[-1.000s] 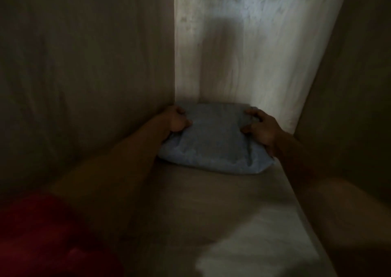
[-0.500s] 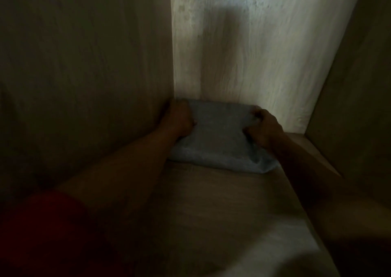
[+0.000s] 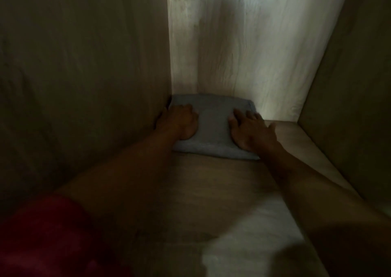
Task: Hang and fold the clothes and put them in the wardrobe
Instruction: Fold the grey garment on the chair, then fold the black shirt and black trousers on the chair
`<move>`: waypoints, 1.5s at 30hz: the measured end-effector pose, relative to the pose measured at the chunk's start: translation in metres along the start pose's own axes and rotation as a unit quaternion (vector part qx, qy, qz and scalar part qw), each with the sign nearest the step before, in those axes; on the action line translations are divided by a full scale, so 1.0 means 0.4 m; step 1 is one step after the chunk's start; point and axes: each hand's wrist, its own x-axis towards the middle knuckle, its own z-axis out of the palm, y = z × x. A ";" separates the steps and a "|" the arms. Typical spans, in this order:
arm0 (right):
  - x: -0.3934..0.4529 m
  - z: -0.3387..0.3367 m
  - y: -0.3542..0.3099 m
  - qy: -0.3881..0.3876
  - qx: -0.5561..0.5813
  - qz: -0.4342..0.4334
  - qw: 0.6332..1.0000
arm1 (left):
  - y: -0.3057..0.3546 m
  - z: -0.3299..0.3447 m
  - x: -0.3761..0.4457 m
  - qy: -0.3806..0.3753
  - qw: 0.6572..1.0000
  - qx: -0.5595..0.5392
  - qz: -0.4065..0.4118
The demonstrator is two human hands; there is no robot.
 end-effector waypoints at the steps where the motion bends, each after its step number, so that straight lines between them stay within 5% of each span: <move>1: -0.009 -0.012 -0.004 0.001 0.002 0.002 1.000 | 0.002 -0.008 -0.009 0.014 1.000 0.007 0.000; 15: -0.280 -0.288 -0.127 -0.081 0.102 0.012 0.991 | 0.134 -0.339 -0.343 -0.027 0.998 -0.045 -0.046; 30: -0.755 -0.851 -0.395 -0.196 0.106 0.022 0.975 | 0.245 -1.006 -0.915 -0.107 0.977 -0.150 -0.110; 39: -0.963 -1.133 -0.747 -0.259 0.106 -0.124 0.952 | 0.090 -1.390 -1.239 -0.028 0.961 -0.135 -0.241; 45: -1.203 -1.169 -1.073 -0.264 0.154 -0.234 0.923 | -0.110 -1.583 -1.616 0.018 0.937 -0.128 -0.325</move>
